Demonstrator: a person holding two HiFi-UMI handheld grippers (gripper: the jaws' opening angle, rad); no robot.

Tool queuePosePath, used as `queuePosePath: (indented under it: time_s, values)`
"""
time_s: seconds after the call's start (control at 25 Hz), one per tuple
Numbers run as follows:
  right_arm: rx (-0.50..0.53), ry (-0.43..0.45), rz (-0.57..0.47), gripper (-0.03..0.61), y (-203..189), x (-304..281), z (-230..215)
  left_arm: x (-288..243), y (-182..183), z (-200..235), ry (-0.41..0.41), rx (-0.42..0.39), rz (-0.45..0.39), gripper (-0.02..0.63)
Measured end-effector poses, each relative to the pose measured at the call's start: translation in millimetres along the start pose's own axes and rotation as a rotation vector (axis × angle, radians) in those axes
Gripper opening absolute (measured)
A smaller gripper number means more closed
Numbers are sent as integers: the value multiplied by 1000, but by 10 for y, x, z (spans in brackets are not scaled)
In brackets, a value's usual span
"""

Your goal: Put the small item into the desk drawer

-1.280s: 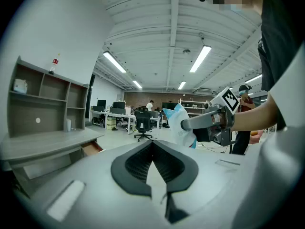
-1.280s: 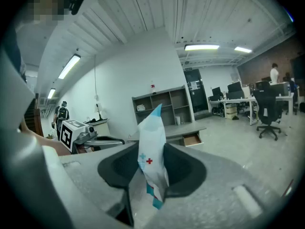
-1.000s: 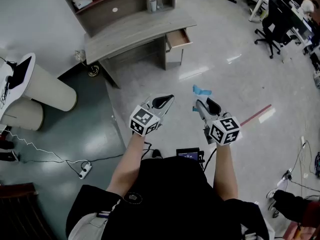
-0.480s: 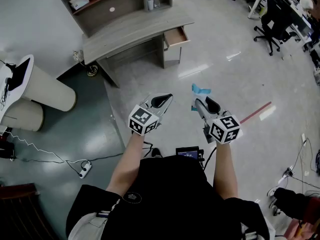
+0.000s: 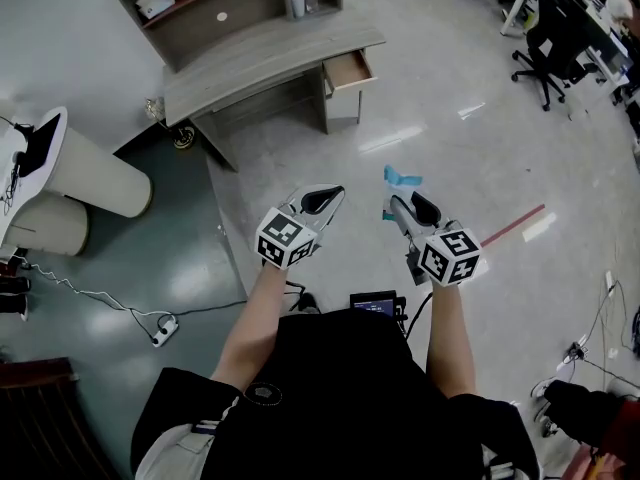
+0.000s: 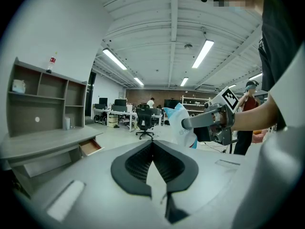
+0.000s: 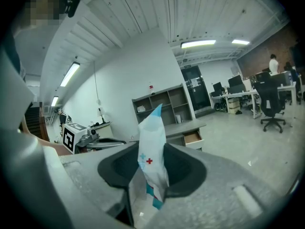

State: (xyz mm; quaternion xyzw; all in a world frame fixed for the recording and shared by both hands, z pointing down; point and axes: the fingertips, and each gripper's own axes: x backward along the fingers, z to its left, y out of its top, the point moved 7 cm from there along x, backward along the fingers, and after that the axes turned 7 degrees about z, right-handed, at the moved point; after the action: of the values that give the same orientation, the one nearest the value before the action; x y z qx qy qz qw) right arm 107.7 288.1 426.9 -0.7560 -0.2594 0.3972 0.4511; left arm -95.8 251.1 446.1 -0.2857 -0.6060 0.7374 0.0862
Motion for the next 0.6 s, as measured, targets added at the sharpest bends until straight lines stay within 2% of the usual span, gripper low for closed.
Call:
queuePosePath:
  time_s: [0.28, 0.6]
  values:
    - [1, 23, -7, 152, 0, 148, -335, -255, 73, -160, 44, -1, 9, 3]
    - [58, 45, 17, 152, 2, 126, -387, -310, 90, -184, 66, 2, 14, 2]
